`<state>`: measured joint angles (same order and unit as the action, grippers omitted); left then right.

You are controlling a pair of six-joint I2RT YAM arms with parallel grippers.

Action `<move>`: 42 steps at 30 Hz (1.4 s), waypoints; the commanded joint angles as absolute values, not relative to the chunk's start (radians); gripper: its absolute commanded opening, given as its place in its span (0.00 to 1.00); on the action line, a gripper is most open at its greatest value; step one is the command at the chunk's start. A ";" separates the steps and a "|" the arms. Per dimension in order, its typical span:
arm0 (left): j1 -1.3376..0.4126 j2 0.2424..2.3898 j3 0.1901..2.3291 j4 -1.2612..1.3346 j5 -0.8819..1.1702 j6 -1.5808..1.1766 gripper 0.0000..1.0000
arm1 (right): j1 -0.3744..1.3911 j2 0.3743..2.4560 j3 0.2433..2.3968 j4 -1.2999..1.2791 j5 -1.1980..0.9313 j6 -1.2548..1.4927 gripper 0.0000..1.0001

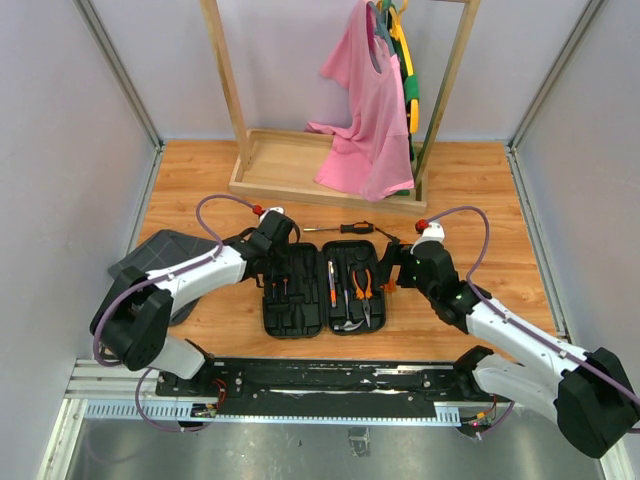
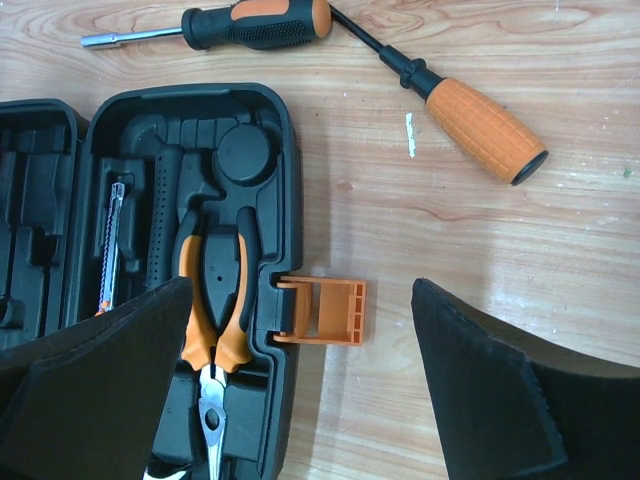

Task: Sort the tools into containers
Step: Adjust the storage box at the center of the board.

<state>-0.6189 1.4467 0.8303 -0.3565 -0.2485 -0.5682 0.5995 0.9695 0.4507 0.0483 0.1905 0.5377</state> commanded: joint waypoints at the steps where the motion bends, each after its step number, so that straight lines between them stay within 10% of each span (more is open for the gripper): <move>1: -0.627 1.469 0.849 -0.322 -0.241 -0.557 0.29 | 0.588 0.980 0.438 0.061 0.189 0.564 0.91; 42: -0.628 1.422 0.865 -0.402 -0.187 -0.595 0.31 | 0.587 1.020 0.440 0.067 0.180 0.582 0.91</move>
<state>-0.6189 1.4559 0.8326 -0.3874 -0.1978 -0.5846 0.5995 1.0157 0.4488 0.0551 0.1822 0.5762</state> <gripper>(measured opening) 0.306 0.915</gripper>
